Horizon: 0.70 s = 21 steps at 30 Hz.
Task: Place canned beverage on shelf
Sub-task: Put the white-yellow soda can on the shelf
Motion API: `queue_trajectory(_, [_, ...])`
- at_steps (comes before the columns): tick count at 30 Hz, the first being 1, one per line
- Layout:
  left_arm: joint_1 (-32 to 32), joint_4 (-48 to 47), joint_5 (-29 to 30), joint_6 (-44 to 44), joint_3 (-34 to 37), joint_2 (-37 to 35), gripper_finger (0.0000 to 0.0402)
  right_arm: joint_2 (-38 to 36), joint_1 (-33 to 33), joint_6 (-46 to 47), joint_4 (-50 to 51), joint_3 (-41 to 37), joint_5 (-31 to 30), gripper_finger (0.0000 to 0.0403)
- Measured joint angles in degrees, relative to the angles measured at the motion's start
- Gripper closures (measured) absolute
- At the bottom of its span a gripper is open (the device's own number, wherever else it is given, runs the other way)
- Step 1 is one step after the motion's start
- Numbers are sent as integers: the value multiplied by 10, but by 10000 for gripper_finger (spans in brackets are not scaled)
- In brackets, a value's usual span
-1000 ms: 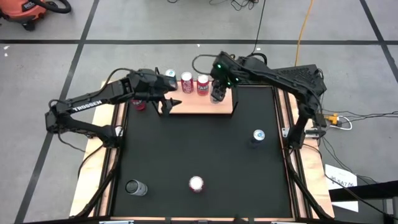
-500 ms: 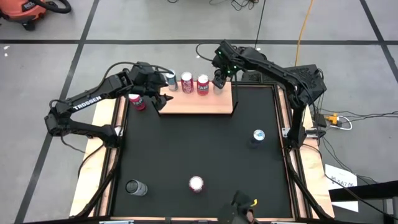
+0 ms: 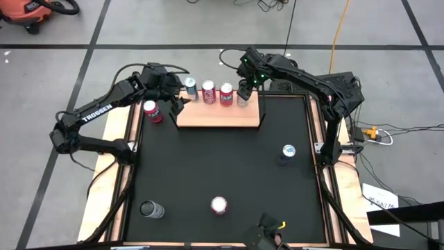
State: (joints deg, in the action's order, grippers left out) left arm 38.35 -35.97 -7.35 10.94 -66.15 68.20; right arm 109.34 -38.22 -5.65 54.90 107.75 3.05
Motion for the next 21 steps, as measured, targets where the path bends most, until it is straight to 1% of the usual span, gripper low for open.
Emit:
queue_trajectory(4, [3, 8, 0, 0, 0, 0, 71, -1, 0, 0, -9, -4, 0, 150])
queue_trajectory(12, [3, 10, 0, 1, 0, 0, 71, -1, 0, -10, -6, -4, -14, 98])
queue_trajectory(15, [3, 9, 0, 1, 0, 0, 71, -3, 0, -10, -2, -5, -14, 90])
queue_trajectory(21, [3, 8, 0, 1, 0, 0, 71, -23, 1, -5, -2, -5, -14, 88])
